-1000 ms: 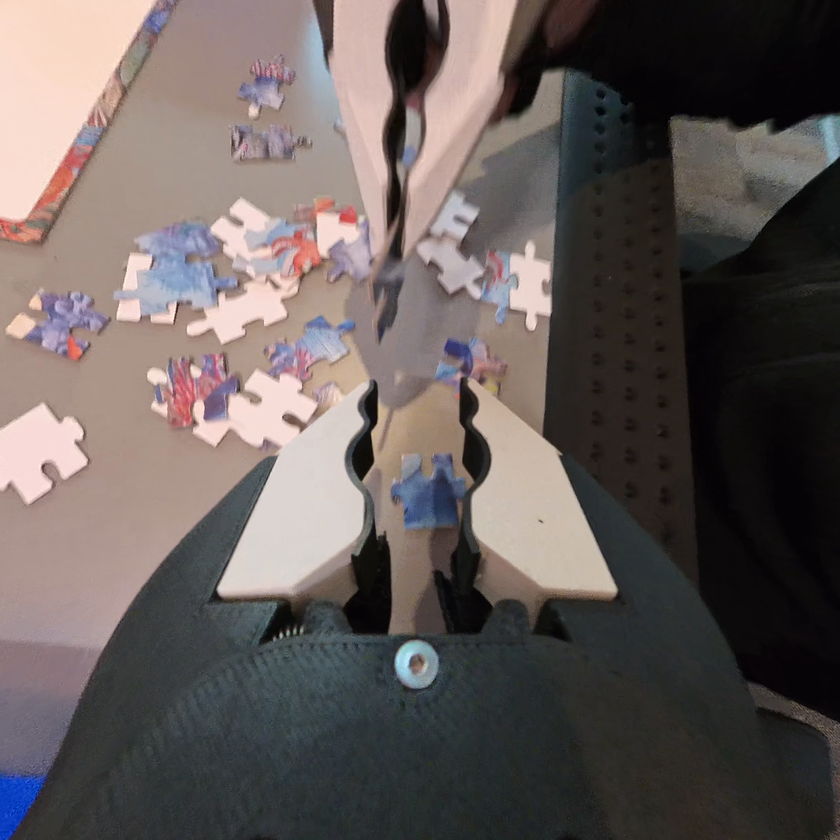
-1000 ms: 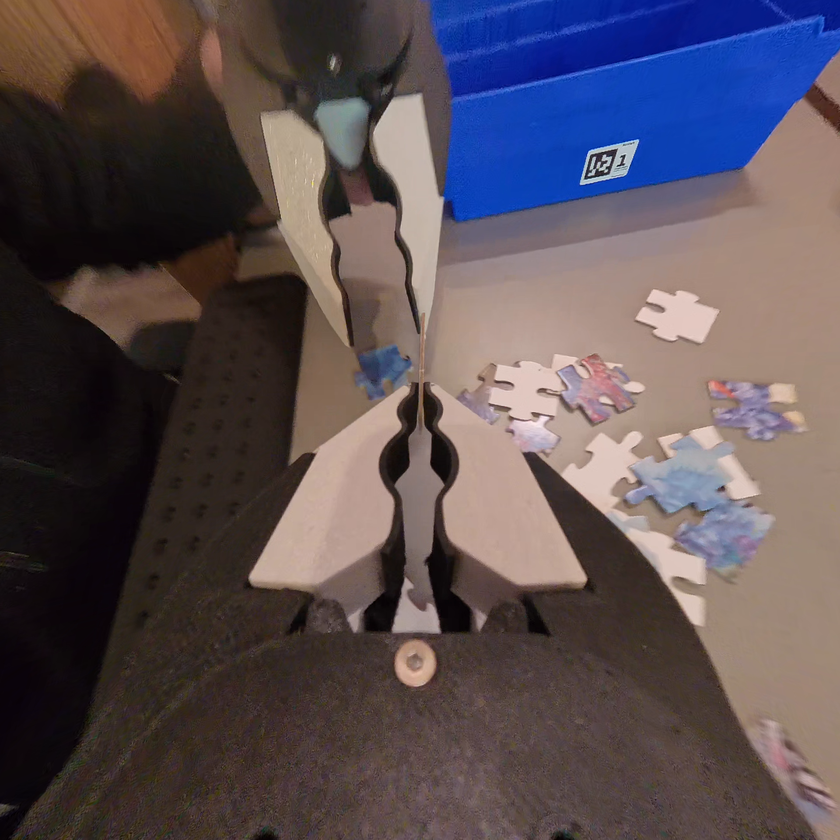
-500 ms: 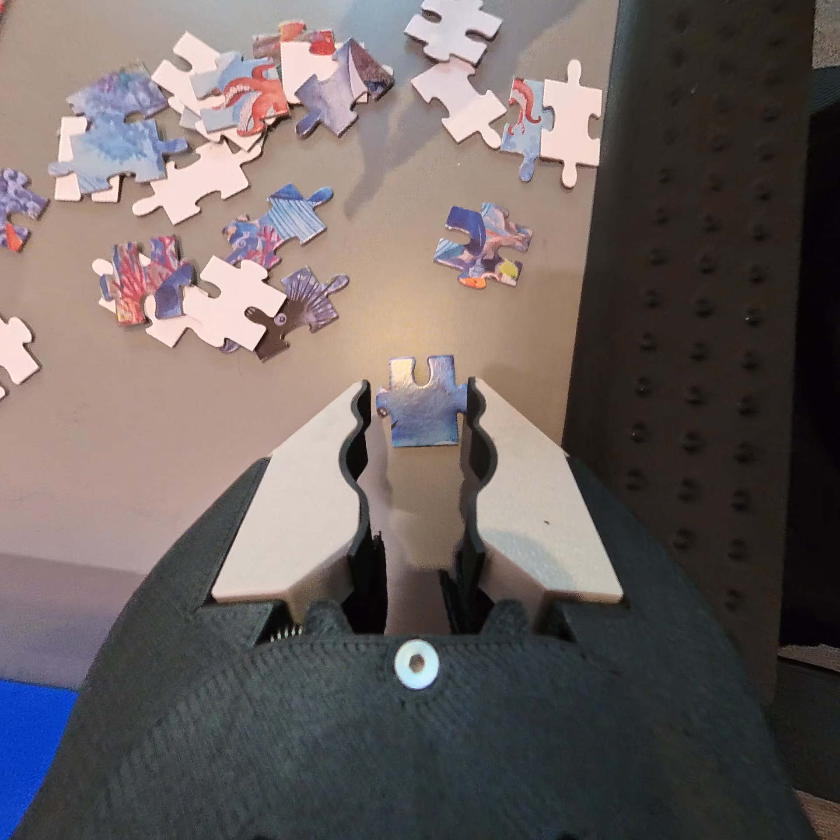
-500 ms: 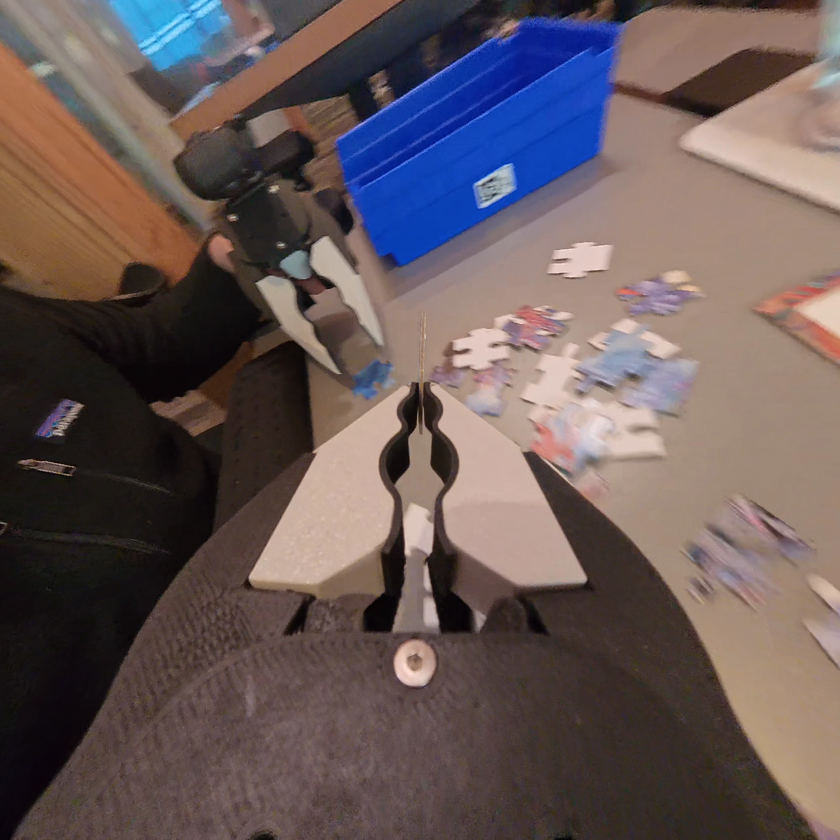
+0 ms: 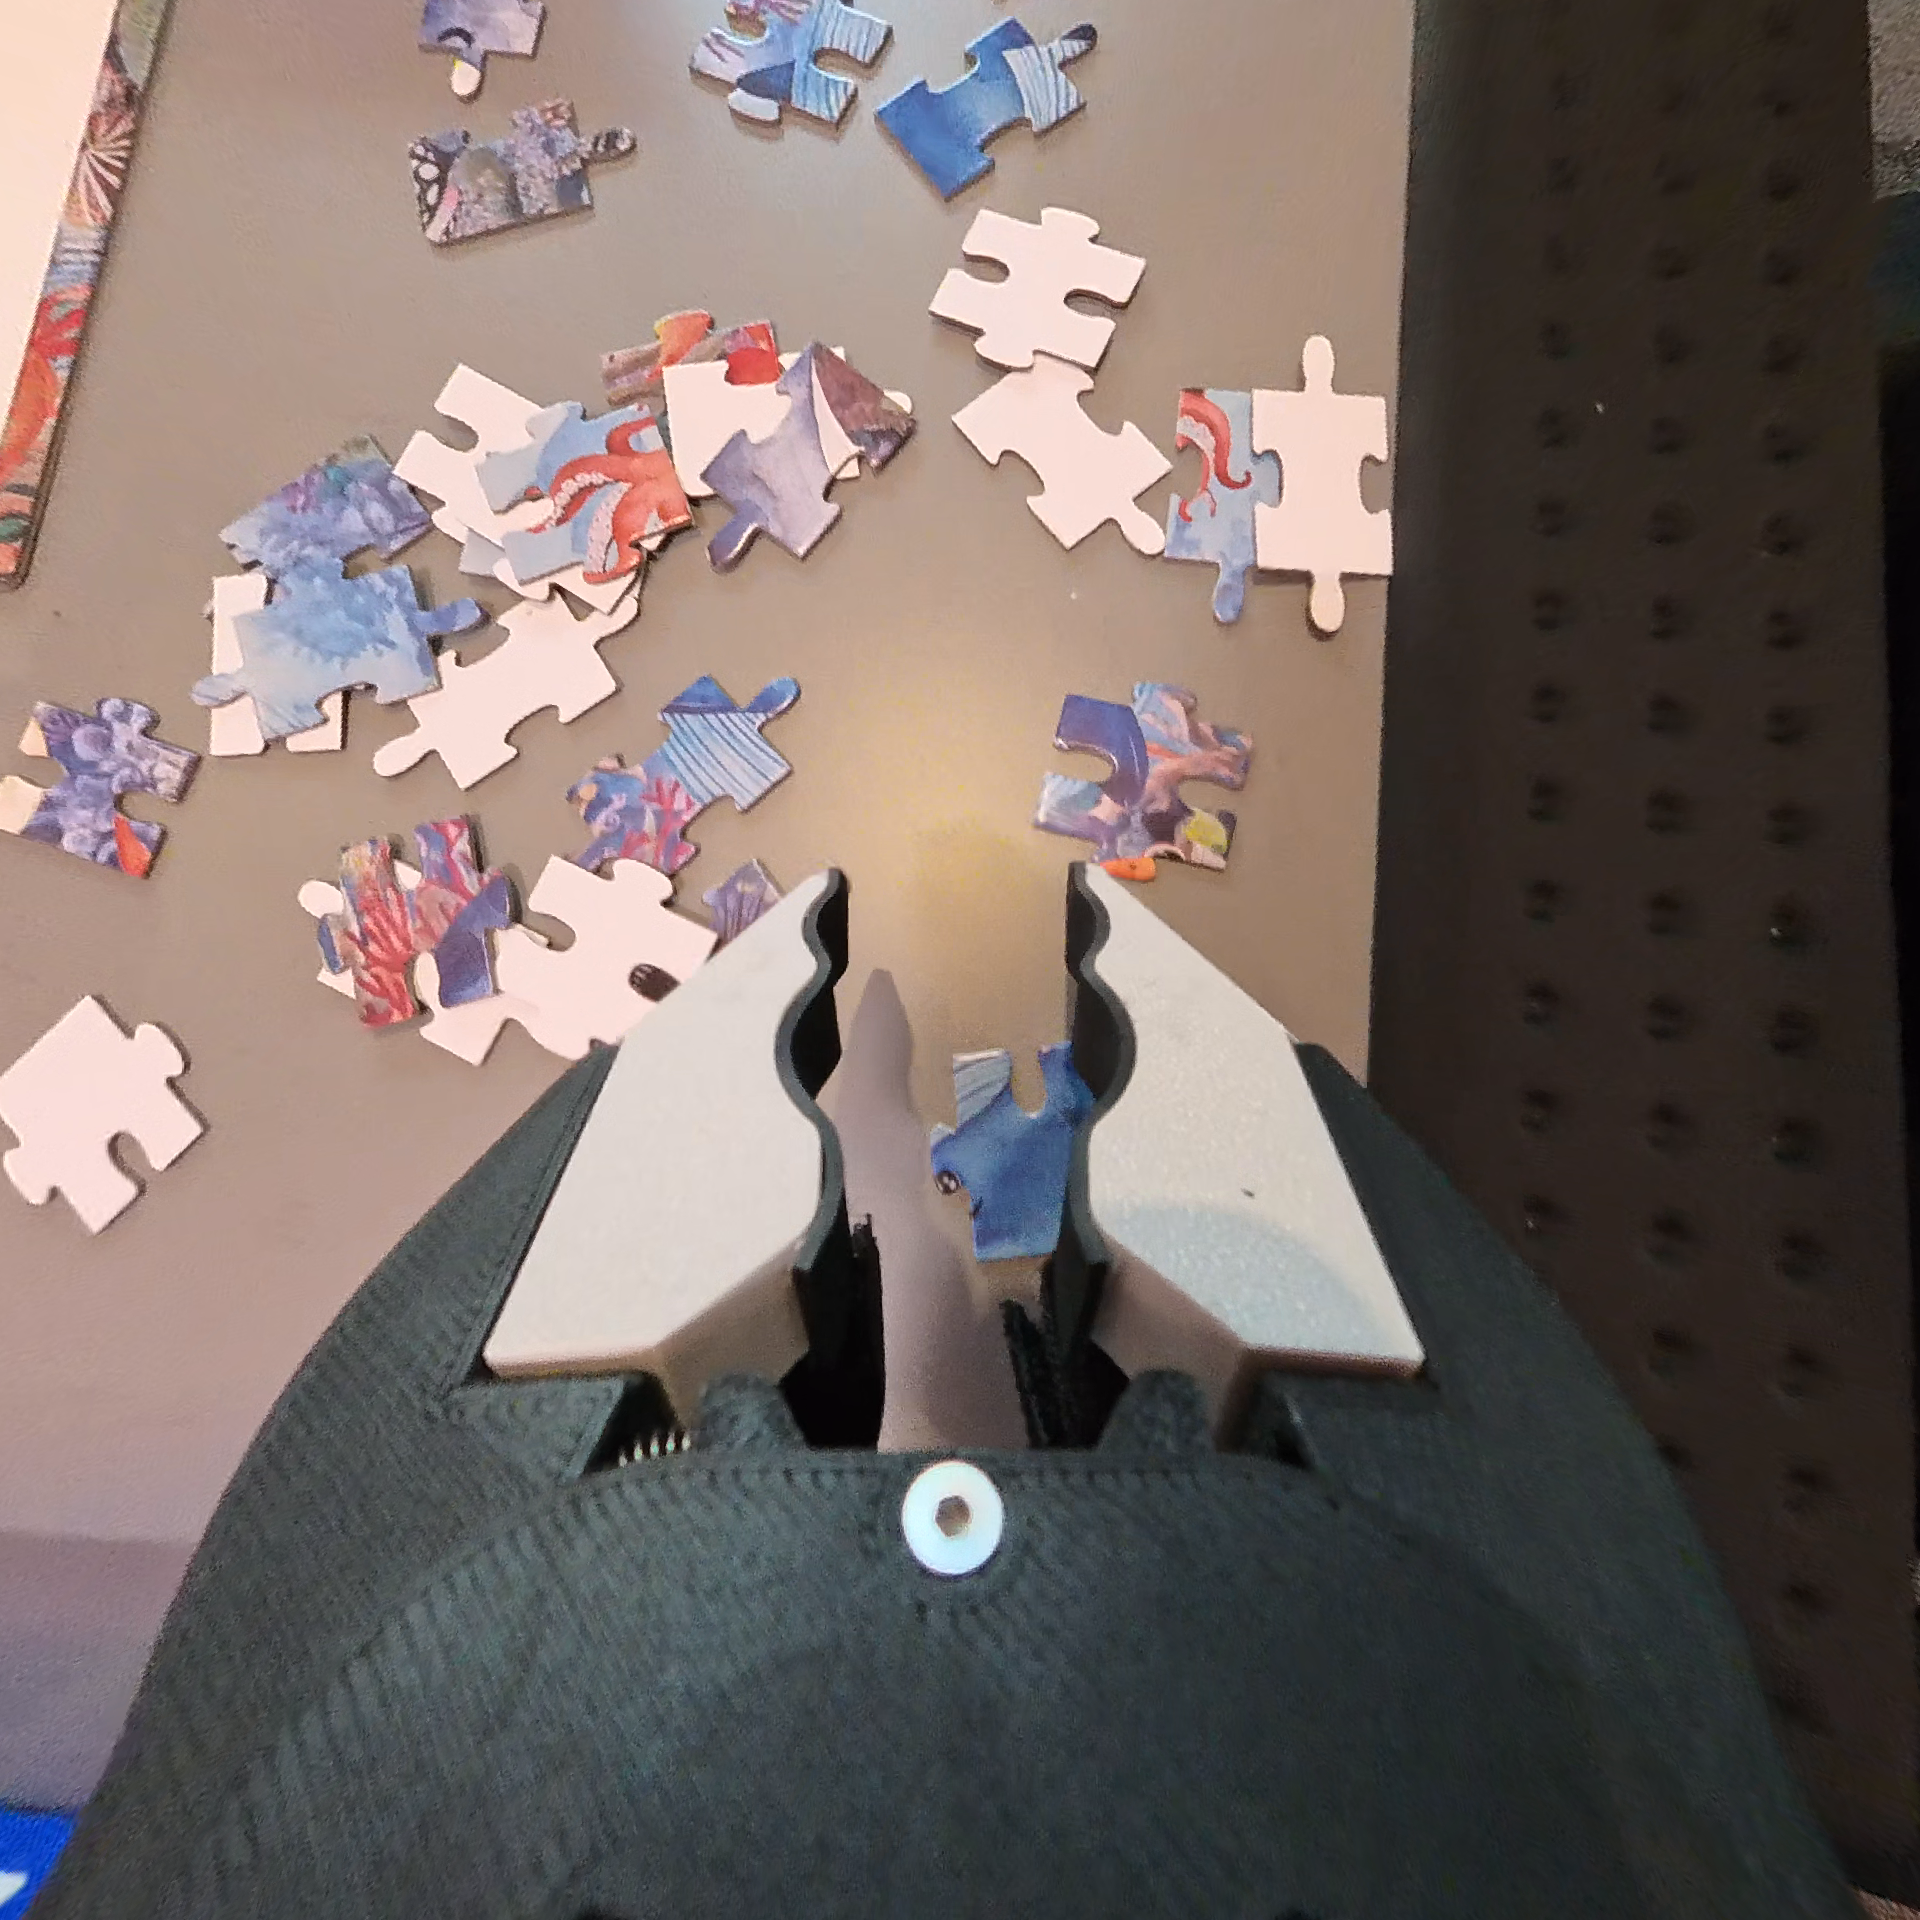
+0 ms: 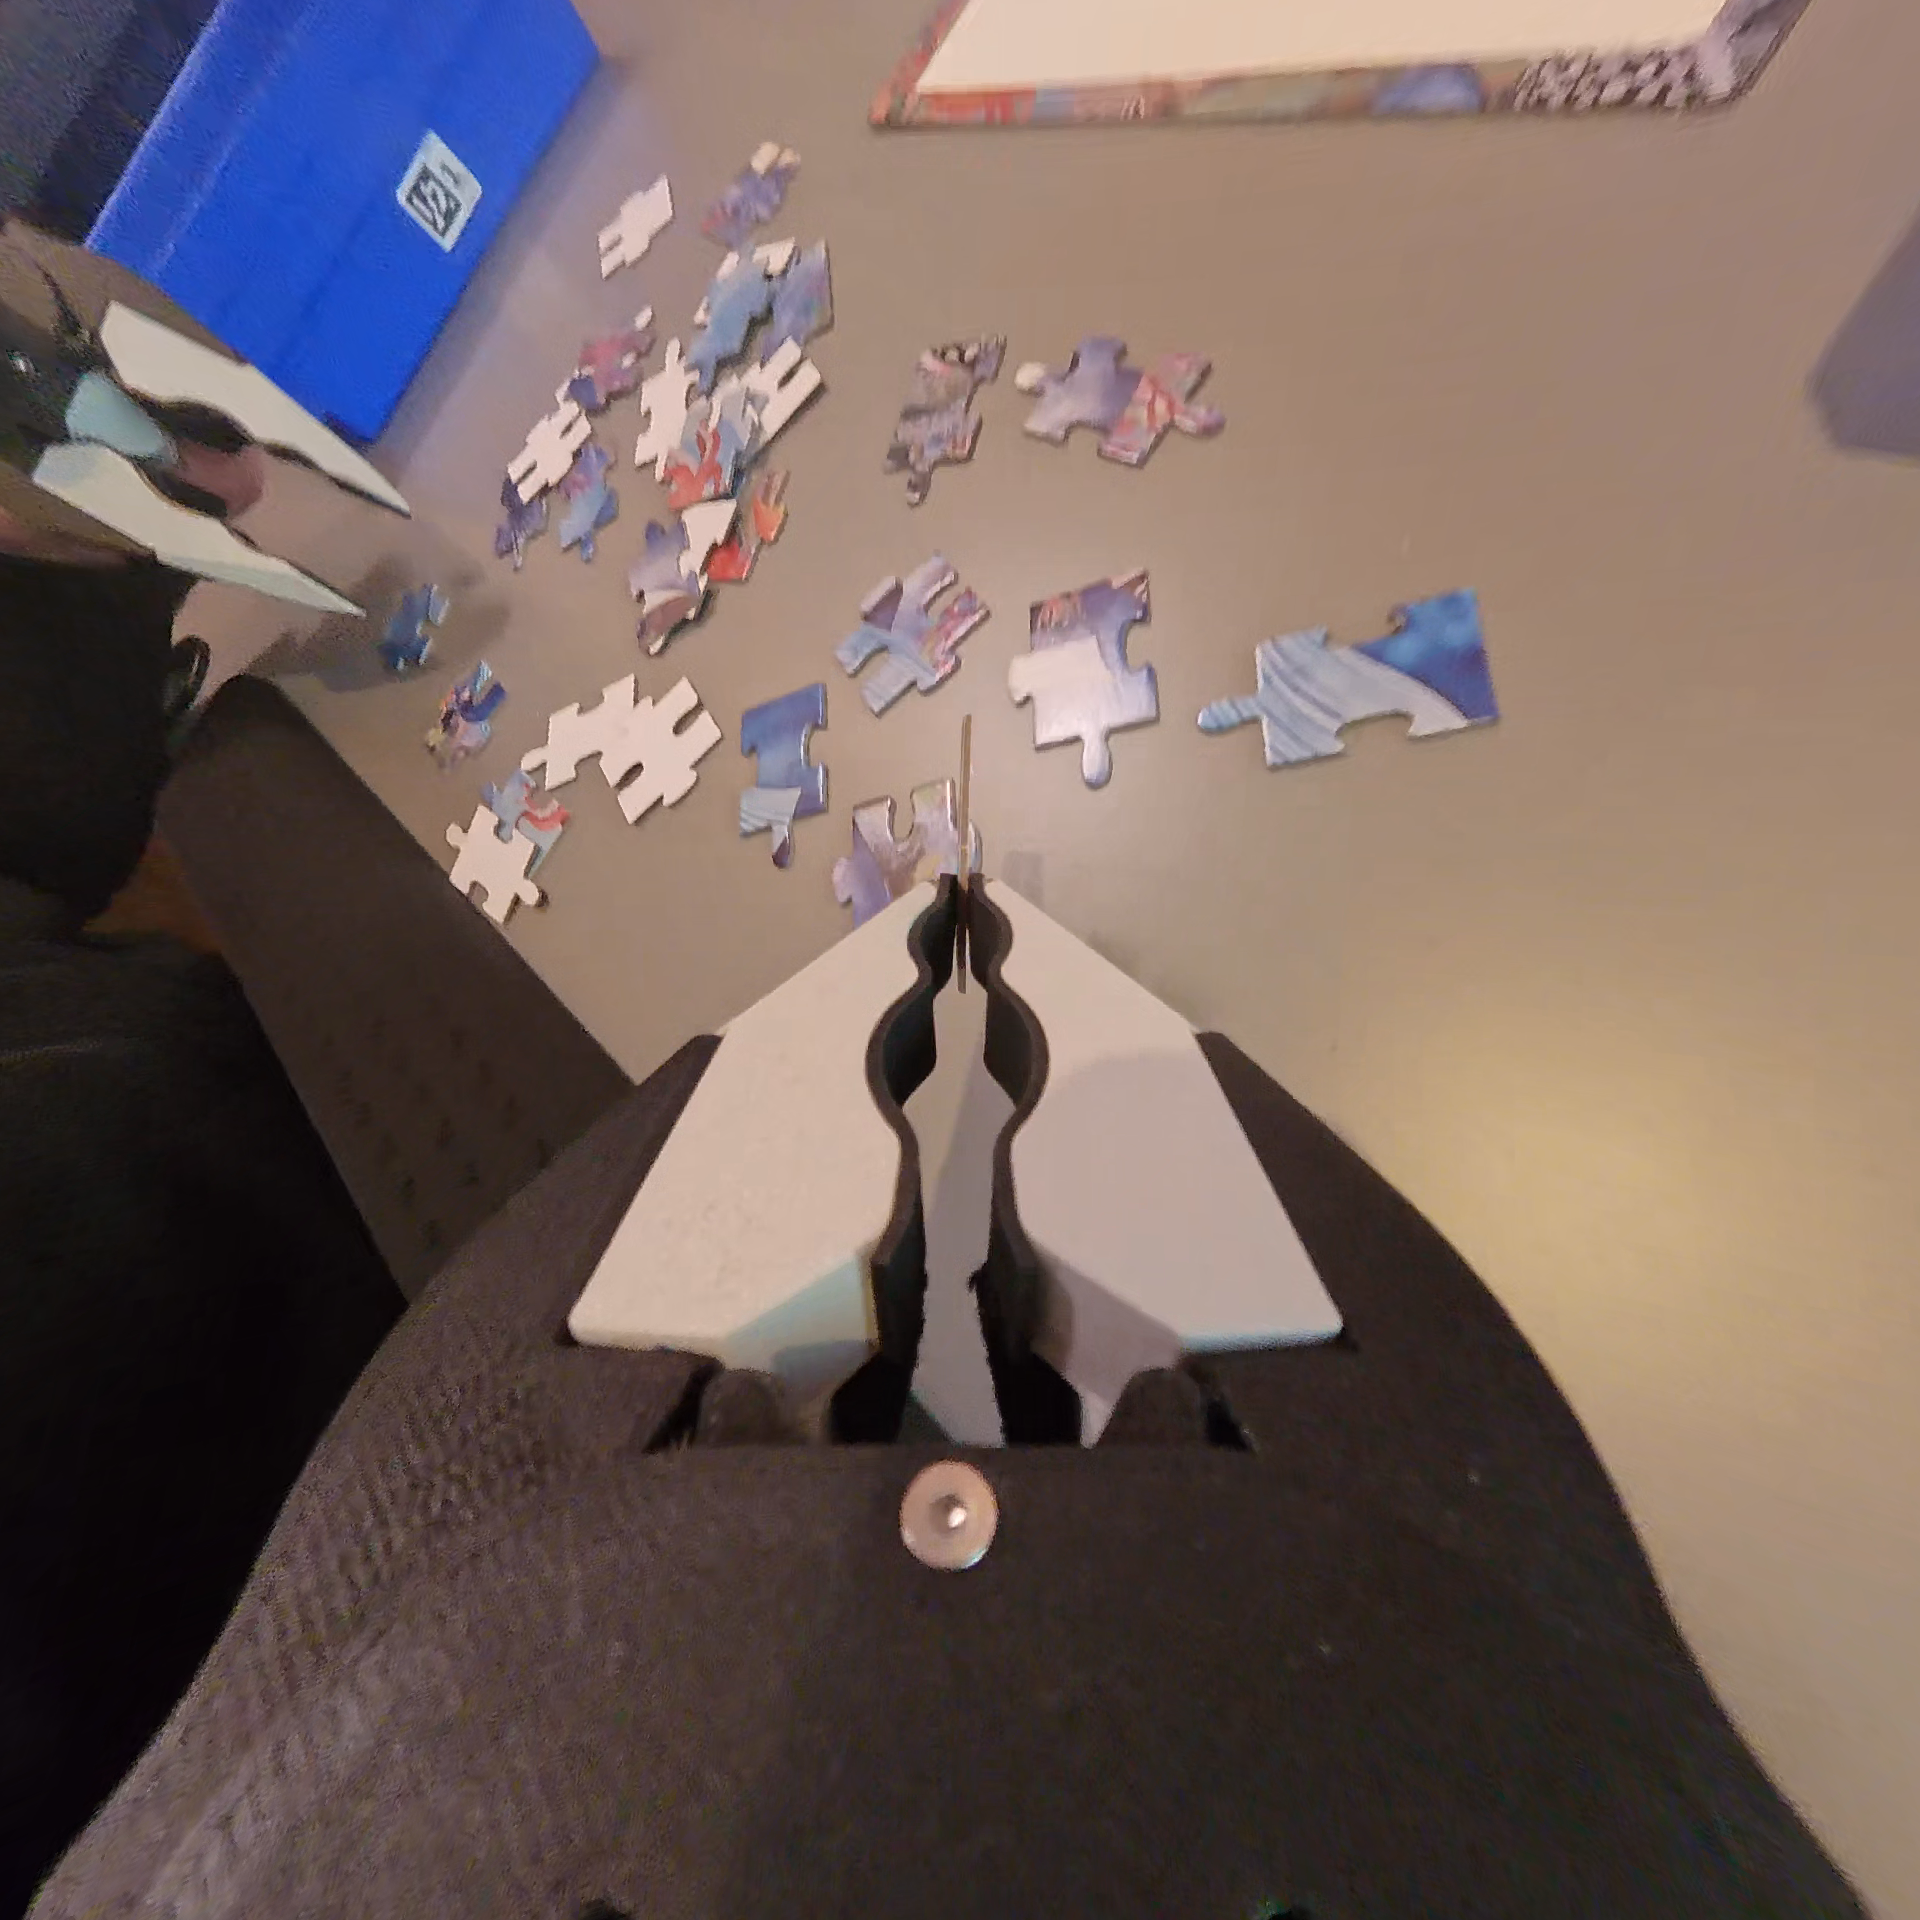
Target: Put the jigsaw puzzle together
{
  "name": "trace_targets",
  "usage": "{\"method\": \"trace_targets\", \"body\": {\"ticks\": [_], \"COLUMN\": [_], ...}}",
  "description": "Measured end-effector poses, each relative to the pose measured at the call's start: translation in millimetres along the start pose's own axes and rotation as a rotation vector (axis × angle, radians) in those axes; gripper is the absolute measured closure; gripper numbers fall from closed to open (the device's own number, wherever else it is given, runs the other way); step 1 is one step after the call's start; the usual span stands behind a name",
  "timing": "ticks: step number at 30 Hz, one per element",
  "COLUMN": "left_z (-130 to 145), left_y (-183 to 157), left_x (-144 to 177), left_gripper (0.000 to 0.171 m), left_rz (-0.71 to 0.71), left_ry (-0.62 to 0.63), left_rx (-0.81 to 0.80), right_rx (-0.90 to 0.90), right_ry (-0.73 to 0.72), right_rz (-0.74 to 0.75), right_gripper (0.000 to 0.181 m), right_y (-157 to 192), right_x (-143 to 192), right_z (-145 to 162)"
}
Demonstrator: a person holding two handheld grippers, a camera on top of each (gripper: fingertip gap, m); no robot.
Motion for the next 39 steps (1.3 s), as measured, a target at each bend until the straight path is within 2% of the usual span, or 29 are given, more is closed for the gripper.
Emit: {"method": "trace_targets", "body": {"ticks": [3, 4, 5, 6, 9, 13, 15, 17, 23, 28, 30, 35, 36, 37, 39], "left_z": [-7.6, -9.4, -11.1, -12.7, -16.3, -19.7, -19.7, -15.5, 1.8, 11.9, 12.8, 15.5, 15.5, 16.0, 17.0], "left_y": [5.2, 6.6, 8.2, 10.3, 16.0, 26.1, 35.1, 45.1, 59.7, 61.8, 61.6, 57.1, 53.7, 50.0, 43.9], "left_x": [-7.4, -9.8, -12.0, -14.1, -20.2, -25.5, -25.8, -25.3, -21.2, -26.7, -28.8, -30.6, -31.2, -32.1, -32.7], "left_gripper": [0.13, 0.13, 0.13, 0.13, 0.13, 0.128, 0.123, 0.111, 0.095, 0.115, 0.135, 0.144, 0.153, 0.171, 0.171], "left_rz": [-0.015, -0.011, -0.01, -0.013, -0.006, -0.025, -0.077, -0.129, -0.25, -0.199, -0.169, -0.183, -0.171, -0.161, -0.154], "left_ry": [0.026, 0.035, 0.04, 0.044, 0.055, 0.074, 0.094, 0.143, 0.28, 0.277, 0.23, 0.138, 0.117, 0.1, 0.07], "left_rx": [-0.005, -0.008, -0.01, -0.009, -0.001, 0.014, 0.038, 0.08, 0.109, 0.157, 0.188, 0.196, 0.196, 0.193, 0.19], "right_rx": [-0.024, -0.021, -0.012, 0.001, 0.059, 0.213, 0.308, 0.385, 0.522, 0.58, 0.586, 0.569, 0.569, 0.57, 0.573], "right_ry": [0.055, 0.081, 0.095, 0.096, 0.079, 0.11, 0.137, 0.146, 0.133, 0.149, 0.145, 0.119, 0.113, 0.109, 0.106], "right_rz": [0.041, 0.067, 0.108, 0.142, 0.138, 0.135, 0.142, 0.135, 0.003, -0.053, -0.063, -0.092, -0.095, -0.099, -0.111], "right_gripper": [0.181, 0.168, 0.148, 0.139, 0.147, 0.142, 0.14, 0.141, 0.146, 0.15, 0.153, 0.158, 0.158, 0.158, 0.159], "right_y": [-8.5, -11.6, -14.4, -16.6, -15.6, -5.6, 2.6, 11.7, 33.9, 41.9, 42.7, 43.3, 43.8, 44.6, 47.3], "right_x": [-4.2, -4.9, -4.2, -2.4, 4.4, 2.6, -7.3, -21.8, -69.0, -96.7, -99.7, -98.5, -98.3, -98.4, -99.3], "right_z": [12.1, 15.6, 17.4, 17.6, 14.7, 7.3, -0.3, -10.6, -41.1, -47.0, -44.6, -42.0, -42.7, -43.5, -45.0]}}
Point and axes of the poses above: each gripper's, where its closed fingertips meet, x back along the fingers, z out of its underside, y = z × x across the jaws, the point moved 10 cm from there along x, back along the fingers, and after that the axes turned 9 degrees about -y, right-handed, at the moved point
